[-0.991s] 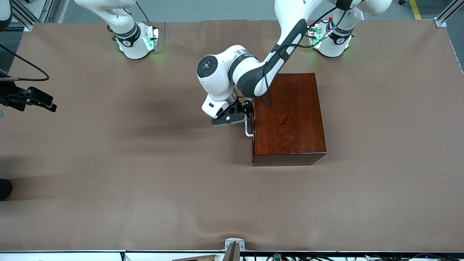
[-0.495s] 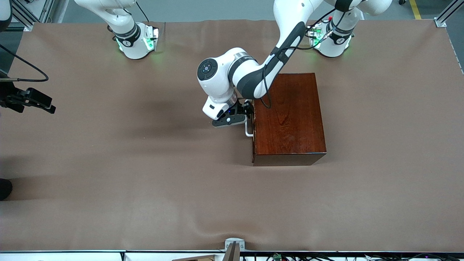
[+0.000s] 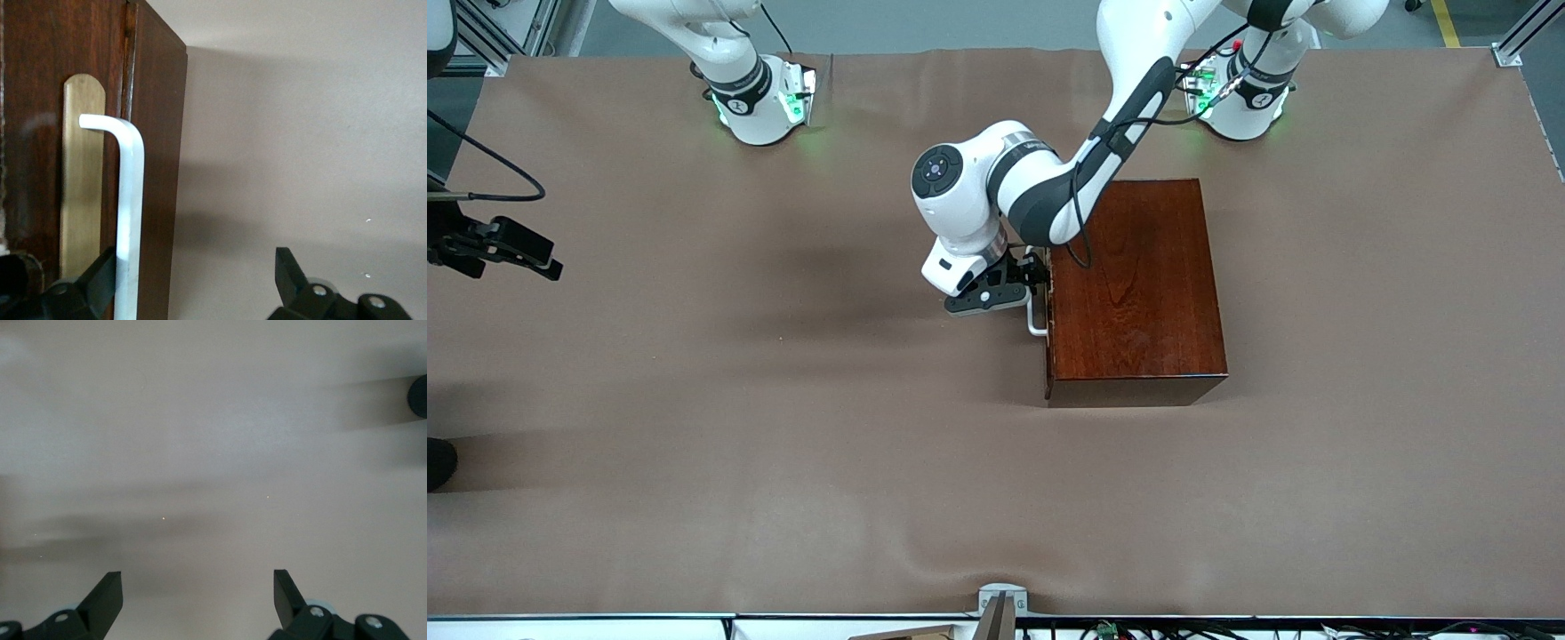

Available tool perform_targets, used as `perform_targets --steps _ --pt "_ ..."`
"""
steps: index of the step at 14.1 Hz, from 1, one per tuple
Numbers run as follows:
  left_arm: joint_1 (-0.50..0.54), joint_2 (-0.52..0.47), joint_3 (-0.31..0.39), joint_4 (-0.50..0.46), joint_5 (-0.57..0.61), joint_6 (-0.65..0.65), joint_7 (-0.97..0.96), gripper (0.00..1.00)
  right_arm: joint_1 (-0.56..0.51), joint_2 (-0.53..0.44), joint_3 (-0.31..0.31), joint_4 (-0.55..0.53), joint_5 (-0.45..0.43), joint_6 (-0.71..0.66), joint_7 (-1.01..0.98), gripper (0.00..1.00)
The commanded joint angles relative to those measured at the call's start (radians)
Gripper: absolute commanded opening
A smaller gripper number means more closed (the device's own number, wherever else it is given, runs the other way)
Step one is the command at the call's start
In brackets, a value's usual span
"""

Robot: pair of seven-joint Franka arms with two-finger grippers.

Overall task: Open drawer, take yellow block, close drawer
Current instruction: 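Pull the drawer out by its handle with the left gripper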

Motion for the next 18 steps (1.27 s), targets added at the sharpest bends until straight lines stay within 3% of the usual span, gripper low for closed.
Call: perform_targets --steps 1,18 --pt "-0.006 0.027 -0.002 0.032 0.021 0.063 -0.02 1.0 -0.015 -0.01 0.012 -0.01 0.007 0.006 -0.007 1.0" --pt "-0.018 0.041 -0.026 0.032 -0.063 0.188 -0.18 1.0 -0.017 -0.01 0.012 -0.008 0.007 0.006 -0.007 1.0"
